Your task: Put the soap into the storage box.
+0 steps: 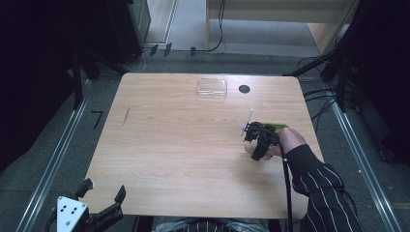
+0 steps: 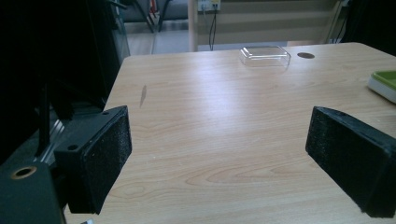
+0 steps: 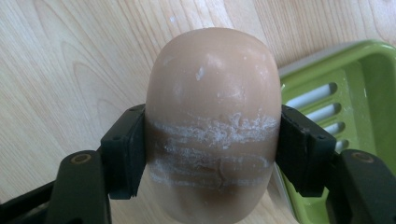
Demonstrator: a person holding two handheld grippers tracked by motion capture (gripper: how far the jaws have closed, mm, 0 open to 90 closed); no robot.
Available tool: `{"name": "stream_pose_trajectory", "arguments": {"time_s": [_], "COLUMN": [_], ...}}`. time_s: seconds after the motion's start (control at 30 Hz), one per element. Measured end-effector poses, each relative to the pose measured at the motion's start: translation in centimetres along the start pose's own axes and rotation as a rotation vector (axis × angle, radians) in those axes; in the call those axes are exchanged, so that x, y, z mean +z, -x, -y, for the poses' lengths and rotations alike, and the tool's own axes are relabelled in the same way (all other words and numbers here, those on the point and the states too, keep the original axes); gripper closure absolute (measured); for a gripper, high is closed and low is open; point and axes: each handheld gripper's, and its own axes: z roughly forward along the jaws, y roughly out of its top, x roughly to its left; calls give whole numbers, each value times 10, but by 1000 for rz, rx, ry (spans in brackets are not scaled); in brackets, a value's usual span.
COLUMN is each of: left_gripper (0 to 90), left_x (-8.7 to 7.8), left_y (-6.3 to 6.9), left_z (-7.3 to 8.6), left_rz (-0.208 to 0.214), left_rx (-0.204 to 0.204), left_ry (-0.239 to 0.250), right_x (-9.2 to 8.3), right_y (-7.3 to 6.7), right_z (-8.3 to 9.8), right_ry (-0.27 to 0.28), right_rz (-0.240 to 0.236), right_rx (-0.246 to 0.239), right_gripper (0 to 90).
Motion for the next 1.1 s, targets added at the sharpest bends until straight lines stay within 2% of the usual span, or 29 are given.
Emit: {"name": "stream_pose_trajectory", "arguments": {"time_s": [0.5,1.1], "left_gripper": [72,72], "left_x": [0,-1], "left_y": [0,0], "left_z": [0,0], "left_rz": [0,-5], "left_rx": [-1,-2], "left_ry": [2,0], "right_x": [-8,-2], "right_y": [15,38], "right_z": [14,30], "right_ry": [-2,-6], "right_rz": [14,20], "right_rx": [-15,-50], "right_gripper": [338,338]}}
